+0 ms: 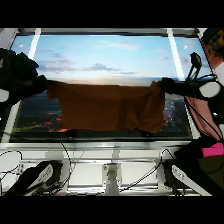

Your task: Fold the clothes and pants, and hang the long-sleeved shirts on hangers.

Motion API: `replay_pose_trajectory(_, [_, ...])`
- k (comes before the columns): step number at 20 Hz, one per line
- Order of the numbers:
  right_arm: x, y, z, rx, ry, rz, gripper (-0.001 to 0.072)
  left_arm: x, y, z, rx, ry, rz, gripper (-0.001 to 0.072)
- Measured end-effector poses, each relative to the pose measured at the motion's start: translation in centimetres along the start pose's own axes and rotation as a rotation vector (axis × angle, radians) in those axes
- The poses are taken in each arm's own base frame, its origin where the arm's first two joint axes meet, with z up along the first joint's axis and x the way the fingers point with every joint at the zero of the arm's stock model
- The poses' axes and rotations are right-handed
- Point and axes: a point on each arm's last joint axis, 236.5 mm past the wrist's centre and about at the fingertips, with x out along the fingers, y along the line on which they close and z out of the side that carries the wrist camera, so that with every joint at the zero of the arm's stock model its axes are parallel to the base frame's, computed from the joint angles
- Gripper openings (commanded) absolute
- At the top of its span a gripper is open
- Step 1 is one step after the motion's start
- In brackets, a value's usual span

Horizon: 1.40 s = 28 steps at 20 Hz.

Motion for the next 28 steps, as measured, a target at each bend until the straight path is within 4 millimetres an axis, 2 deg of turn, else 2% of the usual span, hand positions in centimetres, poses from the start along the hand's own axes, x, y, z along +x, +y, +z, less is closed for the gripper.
replay_pose_trajectory(1, [1.1,-0.4,0.9,0.031,-0.034,0.003,0.0081,1.2,0.4,0.4,-0.031,-0.02,0.002,0.0048])
replay_pose_trajectory(2, [2.1,-0.8,1.9,0.063,-0.075,0.004,0.0289,2.1,0.7,0.7,-0.051,-0.036,0.005,0.0215])
replay_pose_trajectory(3, [2.8,-1.3,2.6,0.081,-0.107,-0.001,0.0524,2.9,1.1,0.9,-0.07,-0.052,0.012,0.0455])
replay_pose_trajectory(4, [3.2,-1.7,3.3,0.087,-0.137,-0.008,0.0541,3.6,1.5,1.0,-0.083,-0.062,0.019,0.052])
replay_pose_trajectory(6, [3.4,-2.6,4.2,0.056,-0.174,-0.039,0.054,4.4,2.1,1.3,-0.094,-0.077,0.032,0.052])
replay_pose_trajectory(8, [2.6,-3.9,5.2,-0.006,-0.198,-0.09,0.0537,4.3,2.9,1.9,-0.07,-0.099,0.05,0.052])
replay_pose_trajectory(9, [1.8,-4.8,5.7,-0.031,-0.203,-0.121,0.0491,3.8,3.2,2.3,-0.053,-0.112,0.058,0.052])
replay_pose_trajectory(10, [0.9,-5.9,5.8,-0.047,-0.194,-0.154,0.04,3.3,3.5,2.9,-0.036,-0.127,0.064,0.0519])
replay_pose_trajectory(12, [-1.3,-8.9,5.3,-0.073,-0.145,-0.235,0.0398,1.6,3.8,3.9,0.004,-0.154,0.071,0.0519])
replay_pose_trajectory(14, [-3.5,-12.1,3.4,-0.118,-0.035,-0.307,0.0398,-0.3,3.8,5.1,0.04,-0.19,0.076,0.052])
replay_pose_trajectory(17, [-4.9,-14.7,-2.0,-0.139,0.172,-0.313,0.0401,-2.9,3.3,6.5,0.083,-0.244,0.077,0.0519])
replay_pose_trajectory(18, [-4.7,-14.9,-4.2,-0.124,0.236,-0.285,0.0406,-3.5,3.0,6.7,0.097,-0.257,0.074,0.0519])
replay_pose_trajectory(20, [-3.9,-14.7,-8.7,-0.071,0.341,-0.214,0.0503,-4.4,2.5,6.9,0.112,-0.266,0.068,0.0519])
replay_pose_trajectory(22, [-3.0,-14.3,-12.4,-0.006,0.408,-0.153,0.0502,-4.9,2.2,6.8,0.12,-0.266,0.062,0.052])
replay_pose_trajectory(25, [-1.9,-13.3,-16.1,0.093,0.456,-0.078,0.05,-5.2,2.0,6.6,0.126,-0.258,0.057,0.052])
replay_pose_trajectory(28, [-1.0,-13.3,-18.2,0.179,0.486,-0.054,0.047,-5.2,1.8,6.3,0.131,-0.247,0.052,0.0519])
